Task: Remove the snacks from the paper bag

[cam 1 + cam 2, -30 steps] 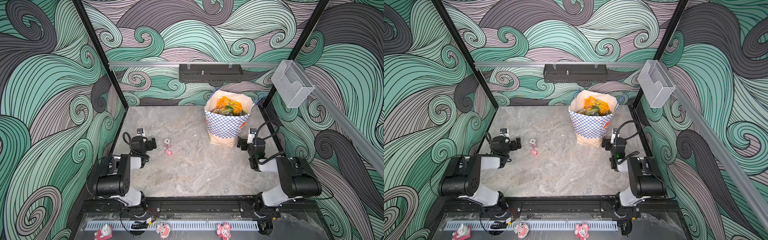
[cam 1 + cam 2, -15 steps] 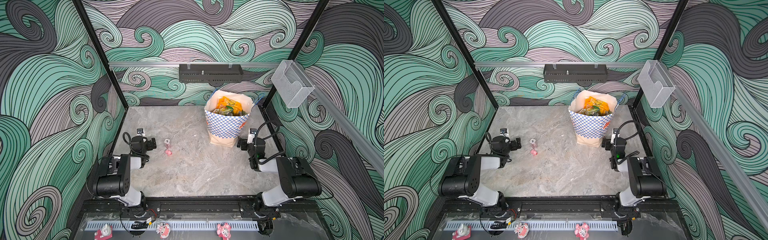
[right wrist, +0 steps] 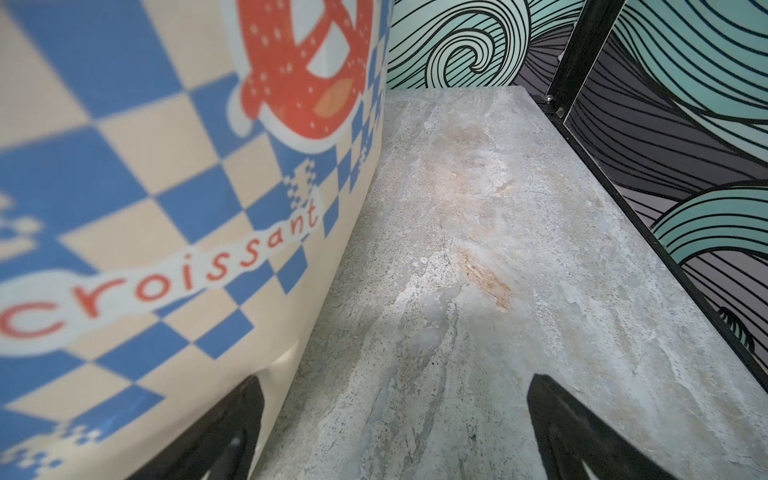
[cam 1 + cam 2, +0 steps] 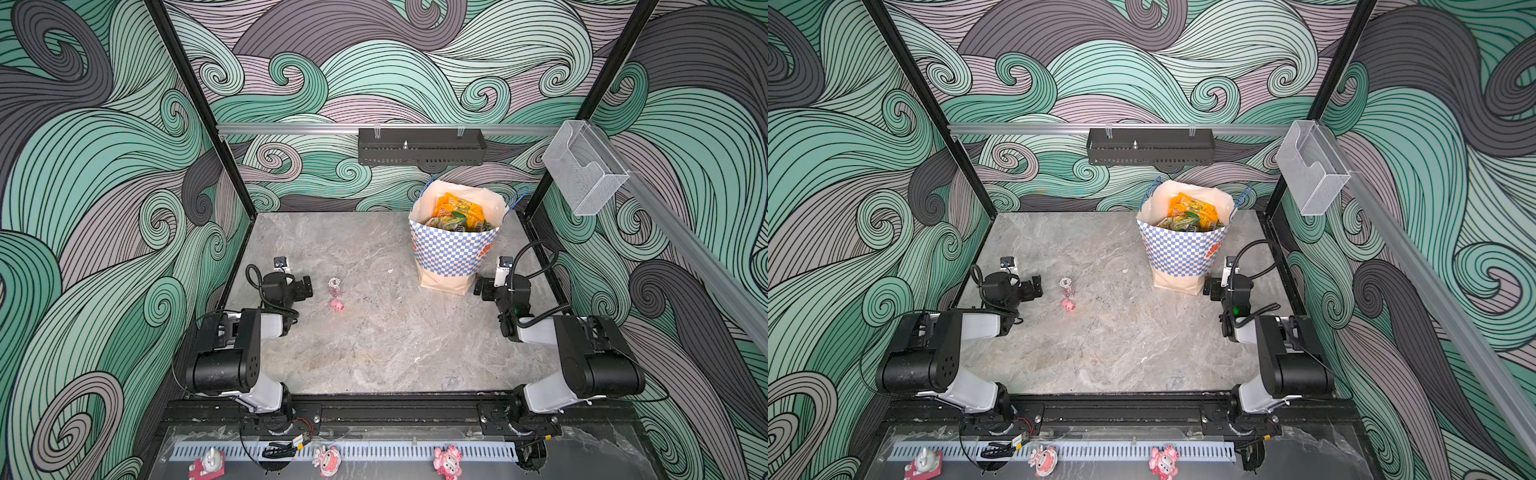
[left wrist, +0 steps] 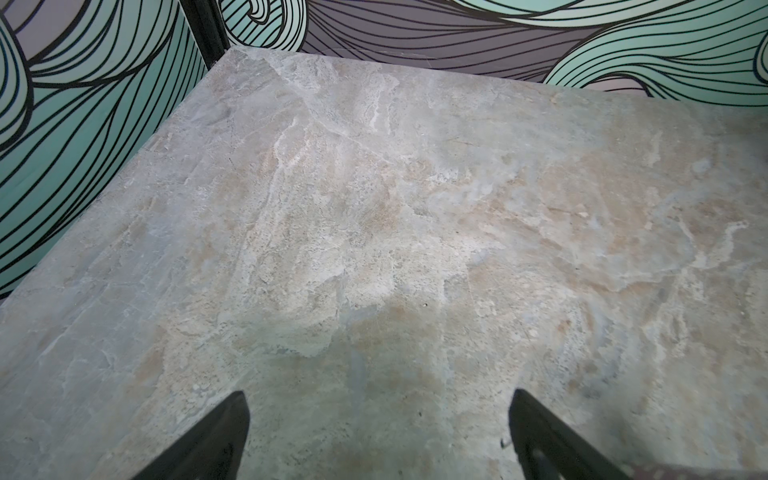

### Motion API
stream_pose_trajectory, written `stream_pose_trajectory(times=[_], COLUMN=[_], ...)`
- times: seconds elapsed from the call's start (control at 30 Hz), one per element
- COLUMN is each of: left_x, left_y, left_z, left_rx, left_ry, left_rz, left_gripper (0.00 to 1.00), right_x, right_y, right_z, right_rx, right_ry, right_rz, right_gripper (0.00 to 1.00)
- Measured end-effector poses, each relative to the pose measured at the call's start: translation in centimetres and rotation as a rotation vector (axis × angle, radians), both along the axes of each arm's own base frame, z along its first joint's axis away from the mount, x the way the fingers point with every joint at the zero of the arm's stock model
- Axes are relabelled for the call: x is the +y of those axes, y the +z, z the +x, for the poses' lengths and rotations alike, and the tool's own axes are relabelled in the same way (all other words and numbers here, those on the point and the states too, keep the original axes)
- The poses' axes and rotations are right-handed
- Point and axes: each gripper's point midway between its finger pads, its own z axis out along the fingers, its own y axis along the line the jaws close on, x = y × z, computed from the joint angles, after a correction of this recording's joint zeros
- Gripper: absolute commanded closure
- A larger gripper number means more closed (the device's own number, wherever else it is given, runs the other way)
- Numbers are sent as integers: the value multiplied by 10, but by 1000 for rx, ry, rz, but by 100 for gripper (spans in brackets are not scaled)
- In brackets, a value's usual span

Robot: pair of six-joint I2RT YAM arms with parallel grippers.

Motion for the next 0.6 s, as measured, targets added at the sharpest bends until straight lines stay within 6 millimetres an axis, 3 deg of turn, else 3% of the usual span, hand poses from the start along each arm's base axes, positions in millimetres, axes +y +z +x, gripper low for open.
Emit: stream_pose_trajectory(times=[0.2, 0.37, 0.47, 0.6], left_x=[1, 9, 12, 6], left_y=[0, 19, 55, 133], left_z=[0, -12, -27, -41], left_rx=[-1, -54, -148, -325], left_ry=[3, 58, 82, 58], left_rz=[1, 6, 9, -2], left_gripper=[2, 1, 1, 1], right_x=[-4, -1, 8, 22], right_y=[29, 105, 156, 221], right_z=[0, -3, -15, -32], right_rx=[23, 12, 5, 21], right_ry=[-42, -104, -103, -63], right_rz=[39, 216, 340, 455], right_gripper=[1, 1, 1, 1])
